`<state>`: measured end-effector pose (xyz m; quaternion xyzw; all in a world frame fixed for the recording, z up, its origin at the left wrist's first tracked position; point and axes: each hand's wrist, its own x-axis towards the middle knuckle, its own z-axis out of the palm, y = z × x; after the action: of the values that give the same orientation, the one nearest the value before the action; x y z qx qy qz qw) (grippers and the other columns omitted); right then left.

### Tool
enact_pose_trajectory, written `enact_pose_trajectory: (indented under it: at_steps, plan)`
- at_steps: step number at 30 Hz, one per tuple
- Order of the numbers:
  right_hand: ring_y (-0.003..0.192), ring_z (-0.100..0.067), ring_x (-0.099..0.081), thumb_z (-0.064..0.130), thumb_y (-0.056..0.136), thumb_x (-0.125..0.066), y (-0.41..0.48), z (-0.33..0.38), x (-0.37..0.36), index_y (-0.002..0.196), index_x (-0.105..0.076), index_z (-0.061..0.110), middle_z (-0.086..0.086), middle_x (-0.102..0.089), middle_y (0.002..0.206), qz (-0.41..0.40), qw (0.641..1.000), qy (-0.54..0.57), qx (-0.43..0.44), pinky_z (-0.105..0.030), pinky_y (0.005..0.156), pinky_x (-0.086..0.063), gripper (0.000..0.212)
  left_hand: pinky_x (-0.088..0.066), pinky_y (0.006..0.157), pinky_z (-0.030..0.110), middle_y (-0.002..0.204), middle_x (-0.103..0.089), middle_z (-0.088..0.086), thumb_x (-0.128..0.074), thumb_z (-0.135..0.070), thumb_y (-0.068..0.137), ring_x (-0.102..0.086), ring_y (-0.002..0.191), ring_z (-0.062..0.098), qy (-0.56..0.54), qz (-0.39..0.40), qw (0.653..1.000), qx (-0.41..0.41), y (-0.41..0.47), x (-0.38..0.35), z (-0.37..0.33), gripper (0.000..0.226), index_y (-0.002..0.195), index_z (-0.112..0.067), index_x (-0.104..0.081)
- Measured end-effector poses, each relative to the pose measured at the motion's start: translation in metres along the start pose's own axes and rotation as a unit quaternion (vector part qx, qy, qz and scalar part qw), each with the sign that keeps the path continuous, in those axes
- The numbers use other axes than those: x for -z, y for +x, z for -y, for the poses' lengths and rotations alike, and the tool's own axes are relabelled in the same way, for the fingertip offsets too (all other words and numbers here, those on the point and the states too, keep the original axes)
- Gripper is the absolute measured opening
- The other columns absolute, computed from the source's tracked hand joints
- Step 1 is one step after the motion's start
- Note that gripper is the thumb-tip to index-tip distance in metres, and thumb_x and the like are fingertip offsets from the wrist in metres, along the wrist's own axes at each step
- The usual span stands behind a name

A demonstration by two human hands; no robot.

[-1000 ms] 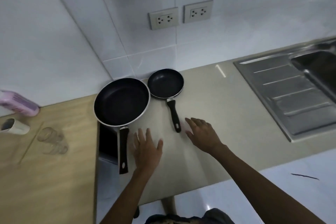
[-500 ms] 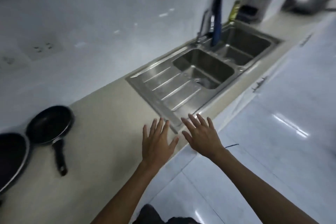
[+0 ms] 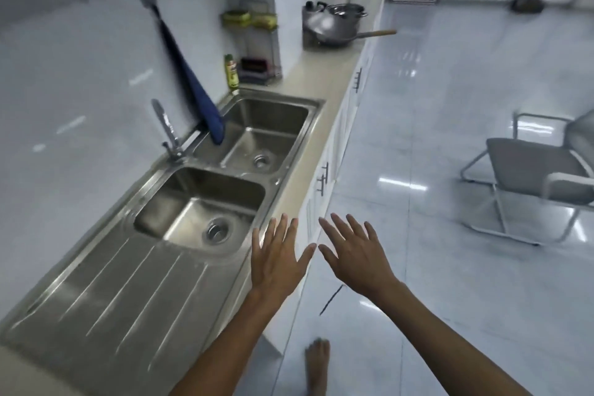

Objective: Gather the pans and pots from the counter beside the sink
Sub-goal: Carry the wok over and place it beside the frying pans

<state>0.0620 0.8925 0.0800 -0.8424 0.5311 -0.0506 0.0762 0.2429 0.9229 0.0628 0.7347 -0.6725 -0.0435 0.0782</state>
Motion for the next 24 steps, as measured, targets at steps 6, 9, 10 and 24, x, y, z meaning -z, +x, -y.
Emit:
enact_pose_trajectory:
  at_steps: [6, 9, 10, 24]
  plan:
    - [0.15, -0.031, -0.029, 0.062, 0.1, -0.013, 0.139, -0.091, 0.025, 0.158, -0.024, 0.032, -0.001, -0.033, 0.164, -0.007, 0.999, -0.001, -0.041, -0.057, 0.12, -0.026, 0.066, -0.004, 0.125, 0.053, 0.169, -0.023, -0.002, -0.017, -0.074, 0.095, -0.015, 0.157, 0.02, -0.011, 0.011, 1.0, -0.026, 0.173, 0.001, -0.044, 0.08, 0.16, -0.028, -0.025]
    - [0.145, -0.032, -0.039, 0.057, 0.102, -0.027, 0.188, -0.139, 0.035, 0.155, -0.032, 0.029, -0.002, -0.042, 0.159, -0.025, 0.997, 0.016, -0.066, -0.056, 0.116, -0.035, 0.06, -0.003, 0.126, 0.053, 0.17, -0.022, -0.002, -0.018, -0.074, 0.095, -0.016, 0.157, 0.021, -0.019, 0.018, 0.999, -0.037, 0.25, -0.001, -0.073, 0.08, 0.16, -0.029, -0.024]
    - [0.144, -0.031, -0.041, 0.056, 0.102, -0.028, 0.204, -0.157, 0.036, 0.154, -0.033, 0.029, -0.002, -0.043, 0.158, -0.031, 0.996, 0.021, -0.075, -0.055, 0.115, -0.036, 0.059, -0.002, 0.126, 0.053, 0.17, -0.021, -0.002, -0.016, -0.075, 0.093, -0.016, 0.157, 0.021, -0.025, 0.018, 0.999, -0.045, 0.275, -0.004, -0.085, 0.081, 0.16, -0.029, -0.023]
    - [0.142, -0.03, -0.045, 0.056, 0.103, -0.029, 0.488, -0.447, 0.066, 0.153, -0.036, 0.027, -0.001, -0.047, 0.155, -0.05, 0.996, 0.022, -0.075, -0.052, 0.116, -0.037, 0.059, -0.007, 0.128, 0.051, 0.169, -0.024, -0.003, -0.013, -0.077, 0.09, -0.022, 0.156, 0.018, -0.064, 0.051, 0.997, 0.0, 0.629, -0.069, -0.247, 0.086, 0.16, -0.029, -0.022]
